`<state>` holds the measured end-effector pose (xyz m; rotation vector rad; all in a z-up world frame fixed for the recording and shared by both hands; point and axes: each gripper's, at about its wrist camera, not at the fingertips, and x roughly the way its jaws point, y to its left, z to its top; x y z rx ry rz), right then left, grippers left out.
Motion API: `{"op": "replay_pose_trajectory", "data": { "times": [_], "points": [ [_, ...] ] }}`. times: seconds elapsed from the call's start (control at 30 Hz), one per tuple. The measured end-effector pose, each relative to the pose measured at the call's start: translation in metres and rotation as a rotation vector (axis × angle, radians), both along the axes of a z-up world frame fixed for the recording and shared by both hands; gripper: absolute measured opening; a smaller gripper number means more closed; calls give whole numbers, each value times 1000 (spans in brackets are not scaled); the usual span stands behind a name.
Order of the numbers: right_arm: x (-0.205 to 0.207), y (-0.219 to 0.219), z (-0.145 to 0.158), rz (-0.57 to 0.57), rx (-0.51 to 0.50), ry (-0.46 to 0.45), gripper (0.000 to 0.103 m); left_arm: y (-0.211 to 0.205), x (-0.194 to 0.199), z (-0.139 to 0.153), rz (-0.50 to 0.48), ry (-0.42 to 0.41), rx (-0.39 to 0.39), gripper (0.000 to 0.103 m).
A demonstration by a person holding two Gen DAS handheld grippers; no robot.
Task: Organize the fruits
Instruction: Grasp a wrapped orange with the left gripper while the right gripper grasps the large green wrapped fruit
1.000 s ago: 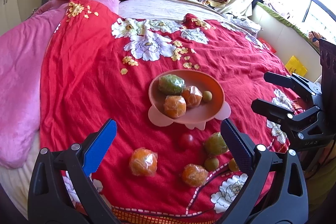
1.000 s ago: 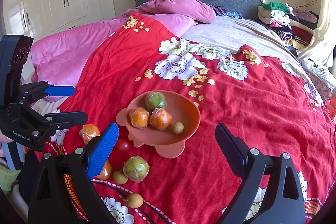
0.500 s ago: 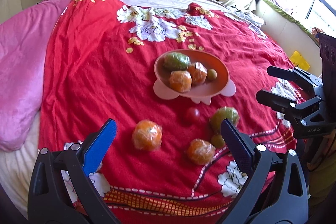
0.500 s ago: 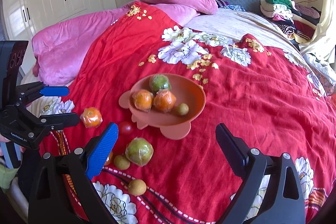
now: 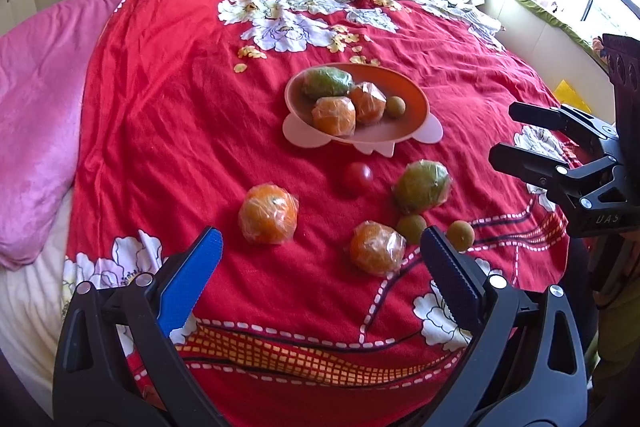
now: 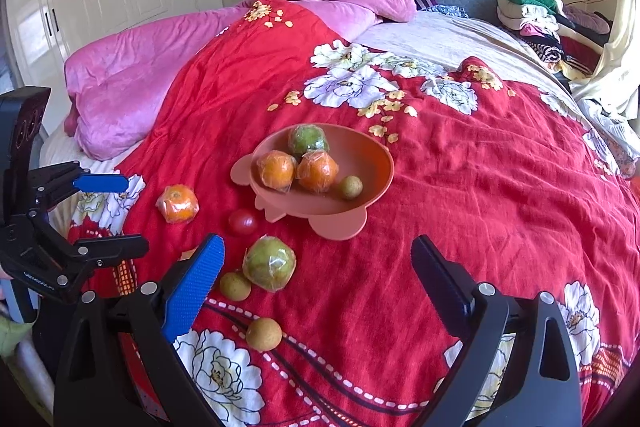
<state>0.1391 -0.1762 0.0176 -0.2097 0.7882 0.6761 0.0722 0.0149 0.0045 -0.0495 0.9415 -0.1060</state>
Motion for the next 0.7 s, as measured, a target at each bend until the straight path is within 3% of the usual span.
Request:
{"op": "replay_pose_trajectory", "data": {
  "times": [0.47,0.7],
  "points": [
    [-6,3,-19,31,-46,39,94,-16,-7,-21,-41,46,27,93],
    [-7,4,-26,37,-59,53,94,-25,-7,-34,-71,74,2,93]
  ]
}}
